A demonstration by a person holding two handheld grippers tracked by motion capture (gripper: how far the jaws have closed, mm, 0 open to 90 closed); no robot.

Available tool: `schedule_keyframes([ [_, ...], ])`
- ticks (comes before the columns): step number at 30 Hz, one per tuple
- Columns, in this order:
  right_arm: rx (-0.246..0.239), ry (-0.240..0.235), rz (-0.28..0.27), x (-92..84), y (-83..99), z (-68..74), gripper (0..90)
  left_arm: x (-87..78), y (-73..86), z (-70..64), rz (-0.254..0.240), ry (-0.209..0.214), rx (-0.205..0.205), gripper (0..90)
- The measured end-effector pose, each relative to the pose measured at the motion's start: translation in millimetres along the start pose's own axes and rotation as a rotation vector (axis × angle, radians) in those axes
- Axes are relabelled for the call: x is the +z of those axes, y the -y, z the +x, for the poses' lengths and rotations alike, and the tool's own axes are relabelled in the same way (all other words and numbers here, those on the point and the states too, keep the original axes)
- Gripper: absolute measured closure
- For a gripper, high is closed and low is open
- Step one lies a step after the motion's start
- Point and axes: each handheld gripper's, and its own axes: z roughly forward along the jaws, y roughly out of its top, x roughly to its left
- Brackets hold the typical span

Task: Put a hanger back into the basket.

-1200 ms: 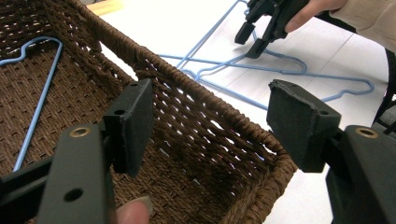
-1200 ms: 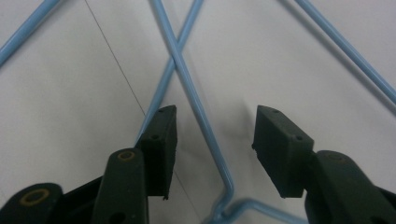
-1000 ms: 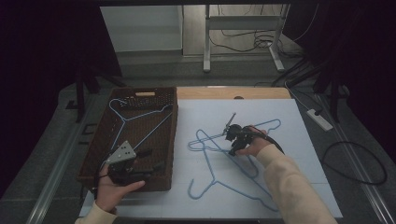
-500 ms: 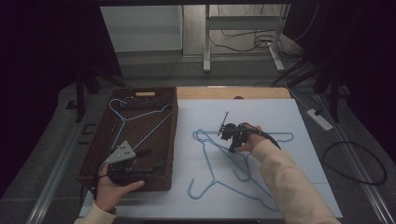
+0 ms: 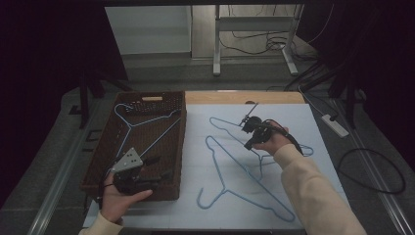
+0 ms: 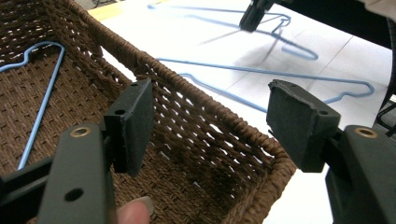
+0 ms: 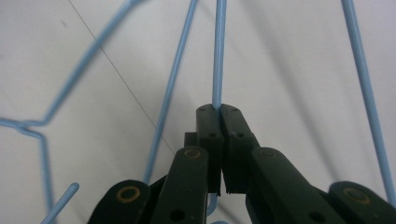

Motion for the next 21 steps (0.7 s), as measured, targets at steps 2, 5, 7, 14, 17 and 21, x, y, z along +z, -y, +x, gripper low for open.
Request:
schedule_keyframes([
  [2,0.031,0.0,-0.035,-16.4,1.5,-0.2,88.2,0.9,-0.9,-1.3,-0.003,0.002,0.002,33.3],
  [5,0.056,0.004,-0.088,-36.4,3.1,0.4,88.2,2.7,-2.7,-3.9,-0.005,0.005,0.007,33.4],
  [7,0.08,-0.008,-0.142,-51.9,4.4,1.3,88.2,3.4,-3.3,-4.8,-0.007,0.006,0.009,33.4],
  [14,0.114,-0.03,-0.24,-73.5,7.2,5.5,88.1,8.2,-6.6,-10.5,-0.005,0.015,0.022,33.4],
  [17,0.117,-0.033,-0.25,-73.1,7.4,4.9,88.1,10.1,-6.8,-11.3,-0.003,0.017,0.024,33.4],
  [21,0.128,-0.034,-0.281,-77.7,6.9,3.1,88.1,10.9,-6.5,-10.7,-0.003,0.016,0.023,33.3],
])
